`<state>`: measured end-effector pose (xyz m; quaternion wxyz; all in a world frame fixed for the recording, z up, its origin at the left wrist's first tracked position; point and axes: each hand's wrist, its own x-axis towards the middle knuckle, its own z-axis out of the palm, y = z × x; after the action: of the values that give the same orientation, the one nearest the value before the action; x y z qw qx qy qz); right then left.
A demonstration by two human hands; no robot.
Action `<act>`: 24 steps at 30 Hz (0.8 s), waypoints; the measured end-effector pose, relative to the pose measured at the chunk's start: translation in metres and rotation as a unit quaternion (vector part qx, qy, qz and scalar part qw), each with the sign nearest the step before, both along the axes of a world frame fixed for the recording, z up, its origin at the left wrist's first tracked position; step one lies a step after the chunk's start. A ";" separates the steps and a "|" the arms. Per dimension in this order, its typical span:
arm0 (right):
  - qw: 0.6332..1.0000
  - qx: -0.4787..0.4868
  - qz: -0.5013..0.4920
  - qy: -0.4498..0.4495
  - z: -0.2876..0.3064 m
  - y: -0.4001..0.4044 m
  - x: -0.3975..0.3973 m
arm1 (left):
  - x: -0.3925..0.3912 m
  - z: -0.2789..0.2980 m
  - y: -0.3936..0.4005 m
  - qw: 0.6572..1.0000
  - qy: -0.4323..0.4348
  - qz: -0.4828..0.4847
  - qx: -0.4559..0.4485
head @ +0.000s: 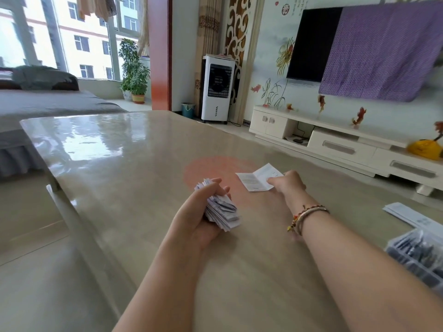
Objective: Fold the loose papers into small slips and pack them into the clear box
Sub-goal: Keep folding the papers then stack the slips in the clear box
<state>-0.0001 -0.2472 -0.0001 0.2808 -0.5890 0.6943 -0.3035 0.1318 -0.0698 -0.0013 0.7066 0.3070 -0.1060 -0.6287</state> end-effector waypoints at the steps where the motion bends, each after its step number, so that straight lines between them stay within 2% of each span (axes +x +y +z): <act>1: 1.000 -0.017 0.005 -0.010 -0.003 -0.005 0.001 | 0.001 0.000 -0.001 1.000 -0.006 0.001 -0.003; 3: 0.995 -0.048 0.014 -0.084 0.001 -0.002 0.004 | 0.000 0.001 0.000 1.000 -0.014 0.009 -0.012; 4: 0.987 -0.049 0.017 -0.152 0.010 0.006 0.005 | 0.000 0.003 -0.001 1.000 -0.019 0.015 -0.012; 6: 0.960 -0.017 0.048 -0.276 0.026 0.028 -0.001 | -0.006 0.006 -0.002 0.998 -0.047 0.034 -0.003; 7: 0.950 -0.008 0.083 -0.302 0.035 0.044 -0.006 | -0.010 0.008 -0.002 0.997 -0.061 0.045 -0.001; 9: 0.951 -0.042 0.160 -0.261 0.053 0.084 -0.021 | -0.020 0.014 0.000 0.995 -0.080 0.051 -0.019; 11: 0.953 -0.156 0.220 -0.138 0.058 0.120 -0.037 | -0.031 0.021 0.007 0.992 -0.112 0.020 -0.061; 14: 0.907 -0.331 0.257 0.049 0.053 0.168 -0.068 | -0.057 0.029 0.025 0.979 -0.157 -0.057 -0.120; 16: 0.876 -0.372 0.297 0.083 0.050 0.191 -0.090 | -0.078 0.030 0.037 0.971 -0.173 -0.091 -0.138; 18: 0.867 -0.369 0.333 0.038 0.047 0.208 -0.108 | -0.097 0.031 0.050 0.972 -0.162 -0.116 -0.127; 20: 0.876 -0.319 0.362 0.001 0.047 0.223 -0.129 | -0.114 0.033 0.063 0.974 -0.146 -0.134 -0.108; 22: 0.881 -0.248 0.401 0.033 0.045 0.233 -0.150 | -0.123 0.036 0.070 0.972 -0.162 -0.142 -0.093; 24: 0.881 -0.216 0.407 0.108 0.041 0.240 -0.174 | -0.133 0.040 0.079 0.956 -0.229 -0.156 -0.095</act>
<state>-0.1740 -0.0068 0.0406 0.1686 -0.8949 0.3371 -0.2390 -0.0013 0.0097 0.0392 0.5820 0.3540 -0.3712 -0.6310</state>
